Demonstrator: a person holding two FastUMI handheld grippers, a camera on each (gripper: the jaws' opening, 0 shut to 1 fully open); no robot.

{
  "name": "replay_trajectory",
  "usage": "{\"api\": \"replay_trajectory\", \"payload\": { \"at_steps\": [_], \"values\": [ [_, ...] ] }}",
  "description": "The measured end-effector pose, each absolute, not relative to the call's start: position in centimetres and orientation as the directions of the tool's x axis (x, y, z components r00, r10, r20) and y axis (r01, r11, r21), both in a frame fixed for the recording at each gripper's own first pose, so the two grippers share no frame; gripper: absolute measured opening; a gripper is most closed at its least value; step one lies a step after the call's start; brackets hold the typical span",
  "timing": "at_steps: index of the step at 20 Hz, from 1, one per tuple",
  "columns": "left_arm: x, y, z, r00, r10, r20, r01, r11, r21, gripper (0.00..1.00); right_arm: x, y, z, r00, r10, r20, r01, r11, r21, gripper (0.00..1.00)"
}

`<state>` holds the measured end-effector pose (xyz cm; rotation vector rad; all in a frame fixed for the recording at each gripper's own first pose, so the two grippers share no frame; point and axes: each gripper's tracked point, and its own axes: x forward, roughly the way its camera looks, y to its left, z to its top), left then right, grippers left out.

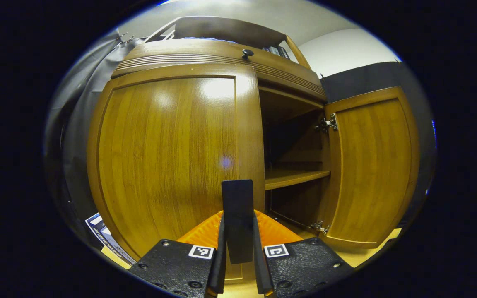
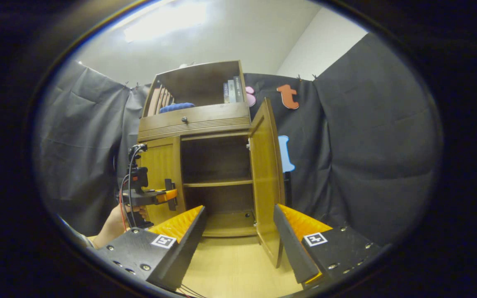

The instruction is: Open the right door of the double-door shoe cabinet with the right hand, and open the left door with the left hand.

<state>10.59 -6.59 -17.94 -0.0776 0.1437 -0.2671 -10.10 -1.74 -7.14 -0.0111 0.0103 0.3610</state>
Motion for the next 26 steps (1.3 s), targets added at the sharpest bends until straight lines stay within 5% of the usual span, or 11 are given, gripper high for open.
{"api": "replay_trajectory", "payload": {
  "at_steps": [15,26],
  "values": [
    [1.2,-2.6,-15.5,0.928,-0.328,-0.178,0.320,0.944,-0.075,0.29,-10.3,1.6,-5.6,0.926,0.377,0.001,-0.377,0.926,0.029,0.98],
    [-3.5,2.4,-14.5,0.949,-0.253,-0.187,0.248,0.968,-0.049,0.29,-10.2,3.2,-6.0,0.916,0.402,-0.001,-0.402,0.915,0.033,0.94]
  ]
}}
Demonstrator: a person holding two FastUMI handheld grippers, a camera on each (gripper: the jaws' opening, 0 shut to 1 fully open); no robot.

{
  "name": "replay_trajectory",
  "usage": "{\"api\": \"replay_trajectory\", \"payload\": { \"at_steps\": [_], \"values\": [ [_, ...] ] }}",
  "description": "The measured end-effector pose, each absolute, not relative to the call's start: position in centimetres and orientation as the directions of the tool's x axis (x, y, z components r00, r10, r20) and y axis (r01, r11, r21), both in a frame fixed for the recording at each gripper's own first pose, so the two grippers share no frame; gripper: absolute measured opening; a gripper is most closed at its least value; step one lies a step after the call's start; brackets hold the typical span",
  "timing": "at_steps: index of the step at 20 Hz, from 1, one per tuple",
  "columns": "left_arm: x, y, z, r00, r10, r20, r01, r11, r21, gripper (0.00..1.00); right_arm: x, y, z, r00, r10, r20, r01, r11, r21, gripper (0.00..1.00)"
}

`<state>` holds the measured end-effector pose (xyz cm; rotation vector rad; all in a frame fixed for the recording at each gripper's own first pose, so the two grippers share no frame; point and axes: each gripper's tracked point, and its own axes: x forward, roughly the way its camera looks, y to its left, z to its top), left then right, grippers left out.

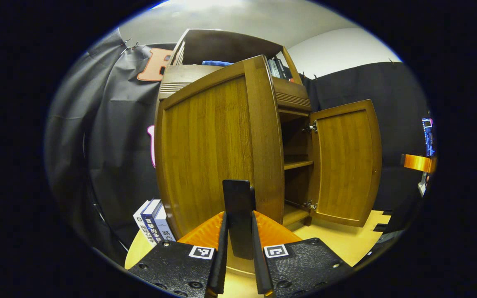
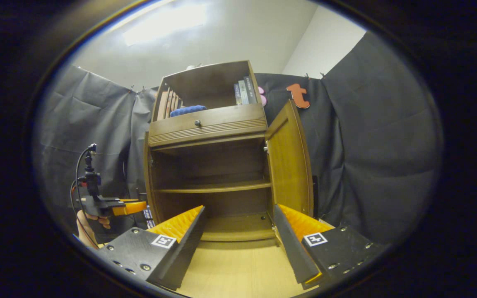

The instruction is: Open the right door of the double-door shoe cabinet with the right hand, and open the left door with the left hand.

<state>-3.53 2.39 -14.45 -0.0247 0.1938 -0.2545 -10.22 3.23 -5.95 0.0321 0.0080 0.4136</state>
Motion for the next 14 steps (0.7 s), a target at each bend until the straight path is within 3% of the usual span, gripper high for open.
{"api": "replay_trajectory", "payload": {
  "at_steps": [8,14],
  "values": [
    [-5.8,6.0,-13.9,0.980,-0.086,-0.178,0.083,0.996,-0.026,0.21,-9.6,5.7,-6.8,0.899,0.438,-0.013,-0.438,0.898,0.041,0.96],
    [-6.6,7.8,-13.6,0.980,-0.039,-0.194,0.044,0.999,0.020,0.16,-9.2,6.8,-7.0,0.892,0.451,-0.019,-0.451,0.892,0.038,0.94]
  ]
}}
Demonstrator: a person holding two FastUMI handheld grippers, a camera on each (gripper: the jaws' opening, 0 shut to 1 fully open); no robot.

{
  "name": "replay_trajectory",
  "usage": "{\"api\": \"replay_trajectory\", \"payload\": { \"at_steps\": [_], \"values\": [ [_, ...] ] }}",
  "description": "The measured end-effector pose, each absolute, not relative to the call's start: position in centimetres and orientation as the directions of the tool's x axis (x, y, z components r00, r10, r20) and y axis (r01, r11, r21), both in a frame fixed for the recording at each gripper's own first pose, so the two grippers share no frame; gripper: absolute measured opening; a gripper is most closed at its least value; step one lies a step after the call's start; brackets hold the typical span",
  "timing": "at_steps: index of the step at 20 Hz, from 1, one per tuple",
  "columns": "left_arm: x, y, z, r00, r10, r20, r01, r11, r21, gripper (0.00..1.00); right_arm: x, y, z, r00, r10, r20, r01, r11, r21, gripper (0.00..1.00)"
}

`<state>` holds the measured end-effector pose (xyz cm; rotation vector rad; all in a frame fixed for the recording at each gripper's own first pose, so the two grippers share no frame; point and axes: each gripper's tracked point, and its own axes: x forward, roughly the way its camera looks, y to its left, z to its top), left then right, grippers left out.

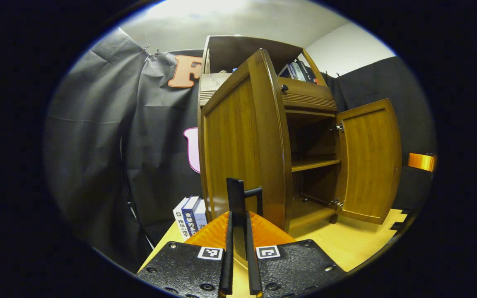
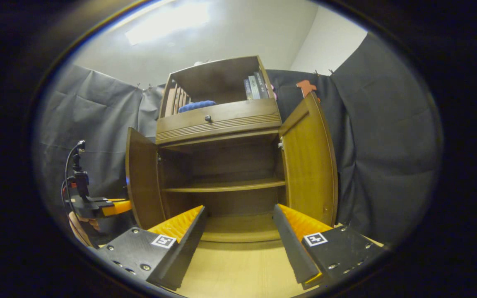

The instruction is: Open the right door of the double-door shoe cabinet with the right hand, and open the left door with the left hand.

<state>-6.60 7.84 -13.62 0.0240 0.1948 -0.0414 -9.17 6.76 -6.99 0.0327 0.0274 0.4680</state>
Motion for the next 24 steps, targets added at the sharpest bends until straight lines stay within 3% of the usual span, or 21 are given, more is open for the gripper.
{"api": "replay_trajectory", "payload": {
  "at_steps": [9,13,18,22,24],
  "values": [
    [-7.5,16.9,-13.3,0.976,0.058,-0.210,-0.050,0.998,0.043,0.06,-7.7,5.8,-7.2,0.907,0.419,-0.038,-0.418,0.908,0.031,0.96],
    [-7.6,18.8,-13.3,0.977,-0.024,-0.214,0.016,0.999,-0.035,0.00,-7.6,5.5,-7.9,0.914,0.401,-0.056,-0.400,0.916,0.033,0.96],
    [-7.4,19.3,-13.5,0.969,-0.149,-0.195,0.146,0.989,-0.030,0.02,-8.1,6.0,-8.1,0.918,0.393,-0.053,-0.392,0.920,0.019,0.96],
    [-7.6,19.1,-13.4,0.959,-0.209,-0.193,0.181,0.972,-0.151,0.02,-8.0,7.0,-8.6,0.913,0.403,-0.067,-0.403,0.915,0.003,0.96],
    [-7.9,18.7,-13.5,0.955,-0.203,-0.215,0.168,0.971,-0.172,0.14,-7.9,7.3,-9.0,0.909,0.409,-0.078,-0.411,0.912,0.001,0.96]
  ]
}}
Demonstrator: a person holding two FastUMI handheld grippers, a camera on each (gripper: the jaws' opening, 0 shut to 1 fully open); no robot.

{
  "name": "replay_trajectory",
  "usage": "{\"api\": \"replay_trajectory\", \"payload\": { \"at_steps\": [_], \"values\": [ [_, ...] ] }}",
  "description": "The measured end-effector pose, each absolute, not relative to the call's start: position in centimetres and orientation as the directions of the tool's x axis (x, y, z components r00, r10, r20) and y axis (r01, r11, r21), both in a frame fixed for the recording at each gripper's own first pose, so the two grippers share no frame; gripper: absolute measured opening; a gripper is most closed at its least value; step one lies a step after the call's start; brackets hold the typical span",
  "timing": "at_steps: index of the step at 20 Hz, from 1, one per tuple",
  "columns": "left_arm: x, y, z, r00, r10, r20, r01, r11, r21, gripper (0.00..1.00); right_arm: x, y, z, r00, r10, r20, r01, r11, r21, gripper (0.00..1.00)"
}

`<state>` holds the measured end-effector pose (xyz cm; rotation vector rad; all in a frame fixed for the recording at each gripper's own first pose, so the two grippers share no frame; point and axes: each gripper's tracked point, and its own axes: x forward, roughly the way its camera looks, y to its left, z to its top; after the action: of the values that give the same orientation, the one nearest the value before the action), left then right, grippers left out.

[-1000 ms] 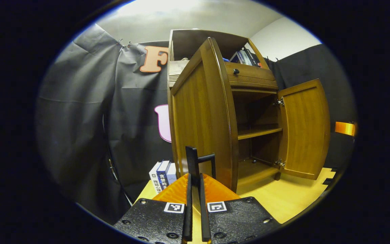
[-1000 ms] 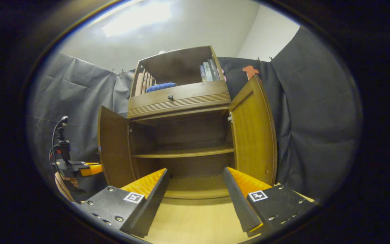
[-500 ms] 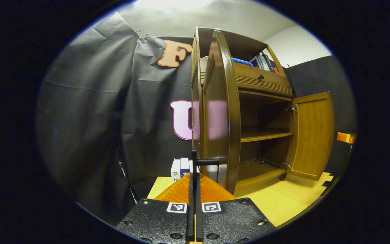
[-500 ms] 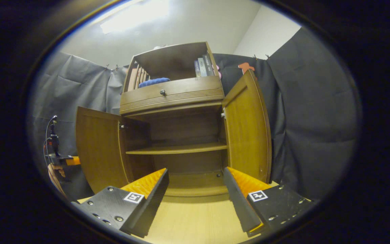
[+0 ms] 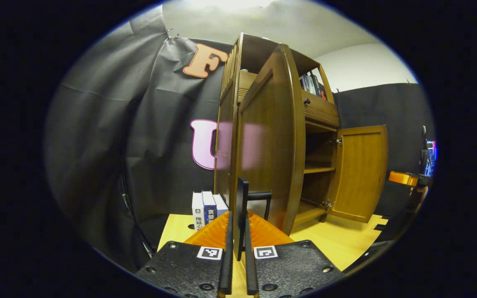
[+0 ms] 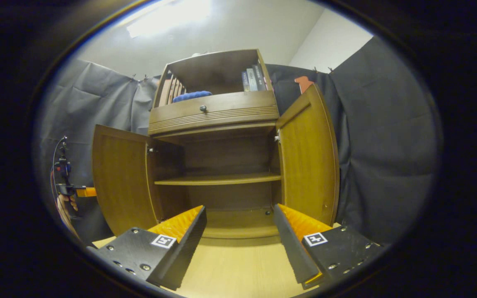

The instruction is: Open the right door of the double-door shoe cabinet with the right hand, and open the left door with the left hand.

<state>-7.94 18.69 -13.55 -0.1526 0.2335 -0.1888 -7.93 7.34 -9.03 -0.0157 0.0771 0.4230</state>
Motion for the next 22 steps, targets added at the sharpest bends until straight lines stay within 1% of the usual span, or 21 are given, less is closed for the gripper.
{"api": "replay_trajectory", "payload": {
  "at_steps": [1,3,7,8,11,13,14,15,16,17,18,22],
  "values": [
    [-8.1,18.8,-13.5,0.956,-0.187,-0.224,0.152,0.974,-0.166,0.16,-7.8,7.5,-9.1,0.908,0.411,-0.082,-0.413,0.911,0.000,0.96],
    [-8.9,19.8,-13.0,0.969,-0.117,-0.220,0.083,0.984,-0.157,0.22,-7.8,7.8,-9.3,0.903,0.422,-0.086,-0.424,0.906,-0.006,0.94],
    [-10.7,21.0,-12.1,0.979,-0.001,-0.205,-0.035,0.984,-0.175,0.53,-8.1,7.7,-9.2,0.899,0.431,-0.082,-0.433,0.901,-0.015,0.96],
    [-11.4,20.9,-12.3,0.976,0.017,-0.219,-0.055,0.984,-0.170,0.57,-8.2,7.6,-9.1,0.899,0.431,-0.079,-0.434,0.901,-0.017,0.96],
    [-12.8,21.1,-11.7,0.969,0.082,-0.234,-0.110,0.988,-0.109,0.76,-8.5,7.1,-8.4,0.898,0.435,-0.070,-0.437,0.899,-0.024,0.94],
    [-13.6,20.8,-10.5,0.969,0.121,-0.214,-0.140,0.987,-0.077,0.89,-9.0,6.7,-7.6,0.898,0.437,-0.054,-0.438,0.898,-0.026,0.94],
    [-14.1,20.0,-9.7,0.972,0.123,-0.202,-0.140,0.987,-0.073,0.92,-9.2,6.1,-7.1,0.901,0.431,-0.042,-0.432,0.902,-0.022,0.96],
    [-14.5,19.2,-8.9,0.975,0.123,-0.186,-0.137,0.988,-0.065,0.93,-9.4,5.7,-6.5,0.904,0.426,-0.029,-0.427,0.904,-0.016,0.94],
    [-14.9,18.5,-7.9,0.977,0.131,-0.170,-0.142,0.988,-0.056,0.93,-9.5,5.3,-5.9,0.907,0.420,-0.017,-0.420,0.907,-0.004,0.96],
    [-15.1,17.7,-6.9,0.980,0.129,-0.153,-0.137,0.990,-0.044,0.93,-9.3,4.8,-5.3,0.915,0.403,-0.010,-0.403,0.915,0.008,0.94],
    [-15.2,16.6,-5.8,0.985,0.120,-0.125,-0.126,0.991,-0.041,0.93,-9.4,4.2,-4.8,0.921,0.389,-0.005,-0.389,0.921,0.011,0.96],
    [-14.9,12.3,-2.4,0.997,0.064,-0.042,-0.067,0.996,-0.062,0.92,-10.3,2.8,-2.1,0.928,0.370,0.035,-0.370,0.929,-0.020,0.96]
  ]
}}
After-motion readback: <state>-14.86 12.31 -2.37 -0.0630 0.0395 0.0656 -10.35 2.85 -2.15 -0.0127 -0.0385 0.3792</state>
